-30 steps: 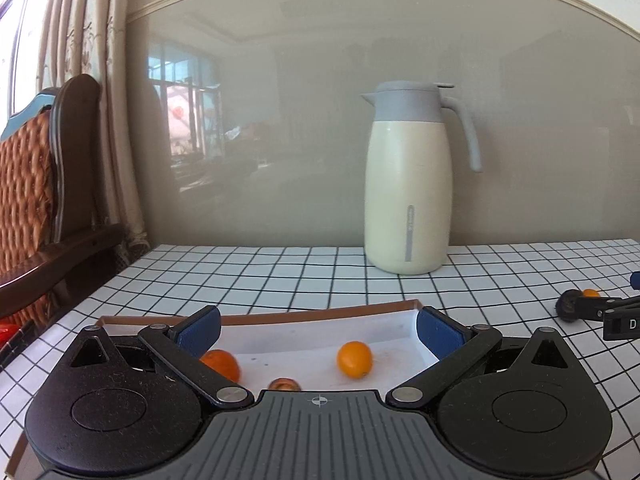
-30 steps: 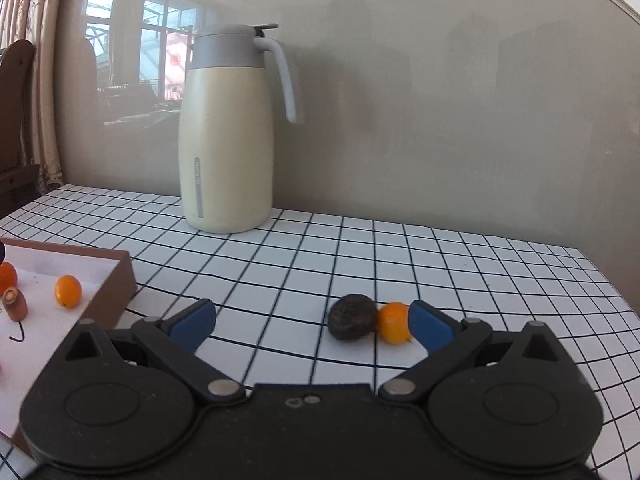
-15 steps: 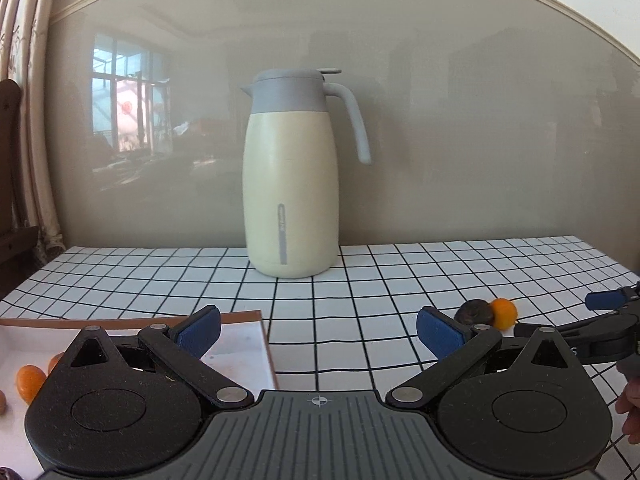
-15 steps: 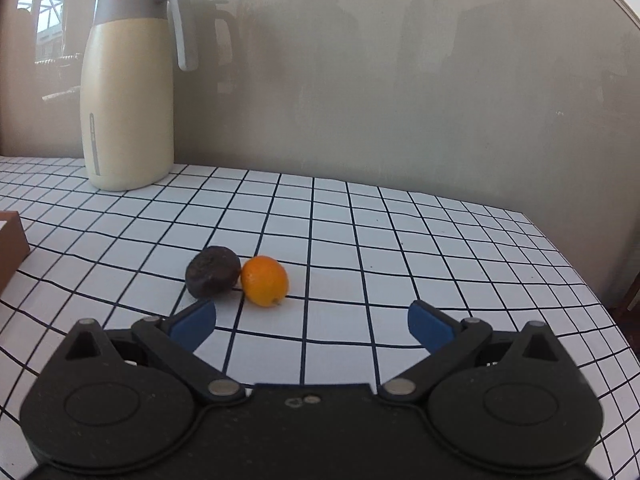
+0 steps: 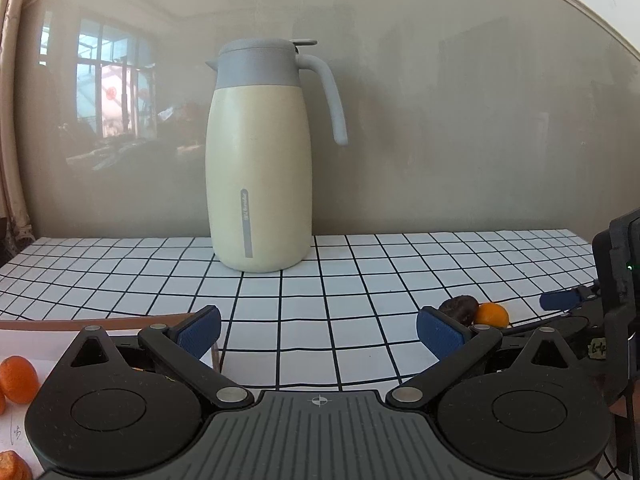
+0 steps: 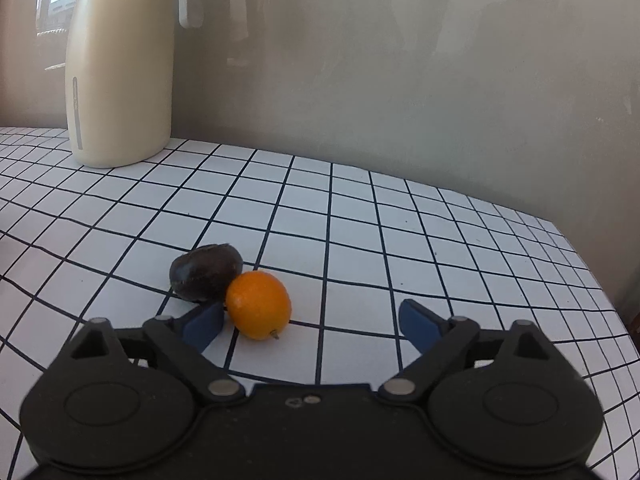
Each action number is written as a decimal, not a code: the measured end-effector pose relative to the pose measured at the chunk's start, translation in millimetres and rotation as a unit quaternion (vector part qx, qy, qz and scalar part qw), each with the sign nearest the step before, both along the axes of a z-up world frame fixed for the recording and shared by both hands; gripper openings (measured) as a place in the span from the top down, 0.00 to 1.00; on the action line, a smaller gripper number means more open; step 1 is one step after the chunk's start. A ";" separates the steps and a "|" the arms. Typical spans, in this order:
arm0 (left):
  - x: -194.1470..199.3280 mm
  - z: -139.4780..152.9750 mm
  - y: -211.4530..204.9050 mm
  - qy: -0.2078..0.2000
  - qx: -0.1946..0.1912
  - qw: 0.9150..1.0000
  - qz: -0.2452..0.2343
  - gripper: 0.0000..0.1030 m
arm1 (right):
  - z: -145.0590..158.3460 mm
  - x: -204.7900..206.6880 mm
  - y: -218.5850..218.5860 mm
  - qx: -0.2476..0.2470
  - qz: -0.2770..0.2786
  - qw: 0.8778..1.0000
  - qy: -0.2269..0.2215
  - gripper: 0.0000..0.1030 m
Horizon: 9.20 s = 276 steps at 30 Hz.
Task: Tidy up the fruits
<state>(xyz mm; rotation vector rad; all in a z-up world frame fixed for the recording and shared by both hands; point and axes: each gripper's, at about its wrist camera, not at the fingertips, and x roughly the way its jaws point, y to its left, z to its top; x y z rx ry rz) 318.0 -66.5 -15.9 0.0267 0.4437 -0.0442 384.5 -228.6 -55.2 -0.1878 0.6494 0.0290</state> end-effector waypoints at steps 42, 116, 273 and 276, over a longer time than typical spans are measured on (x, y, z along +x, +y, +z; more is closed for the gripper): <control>75.6 -46.5 -136.8 0.091 0.032 0.990 -0.101 0.59 | 2.9 -16.9 -72.1 0.080 -0.009 0.997 0.002 0.77; -208.1 36.0 133.6 -0.036 0.036 0.994 0.095 0.59 | 79.9 -223.6 150.2 0.085 0.241 0.963 -0.085 0.77; -331.4 44.2 120.0 -0.117 0.032 0.981 0.150 0.00 | 93.9 -331.2 95.3 0.093 0.149 0.972 -0.154 0.06; -331.5 44.3 121.1 -0.117 0.029 0.981 0.150 0.00 | 94.1 -329.9 96.1 0.095 0.149 0.973 -0.150 0.06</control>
